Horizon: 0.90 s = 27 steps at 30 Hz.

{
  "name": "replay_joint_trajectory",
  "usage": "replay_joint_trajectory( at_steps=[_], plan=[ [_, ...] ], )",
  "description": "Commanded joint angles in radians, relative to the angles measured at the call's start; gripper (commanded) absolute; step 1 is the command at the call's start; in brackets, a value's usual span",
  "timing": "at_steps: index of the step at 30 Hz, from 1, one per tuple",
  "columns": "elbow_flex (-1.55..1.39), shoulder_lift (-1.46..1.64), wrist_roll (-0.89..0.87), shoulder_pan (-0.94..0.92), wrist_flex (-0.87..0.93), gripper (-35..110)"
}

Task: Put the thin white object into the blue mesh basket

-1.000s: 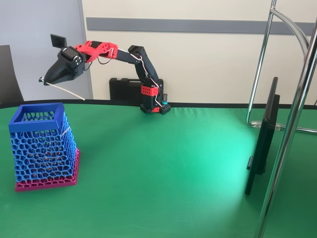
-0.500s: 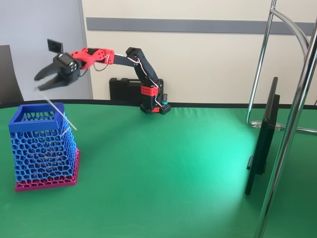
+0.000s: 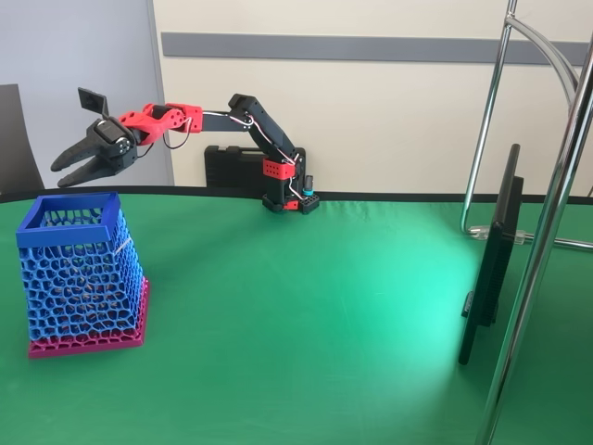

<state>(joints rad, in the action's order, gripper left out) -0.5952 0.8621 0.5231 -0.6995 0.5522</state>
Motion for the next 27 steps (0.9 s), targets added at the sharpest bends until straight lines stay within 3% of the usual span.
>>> replay_joint_trajectory(
  at_steps=[1,12,21,27],
  plan=[
    [0.066,0.060,-0.026,0.020,0.051,22],
    [-0.031,0.301,-0.115,0.083,0.308,18],
    [-0.442,0.692,-0.124,0.222,0.413,9],
    [-0.816,0.973,-0.123,0.325,0.380,4]
  ],
)
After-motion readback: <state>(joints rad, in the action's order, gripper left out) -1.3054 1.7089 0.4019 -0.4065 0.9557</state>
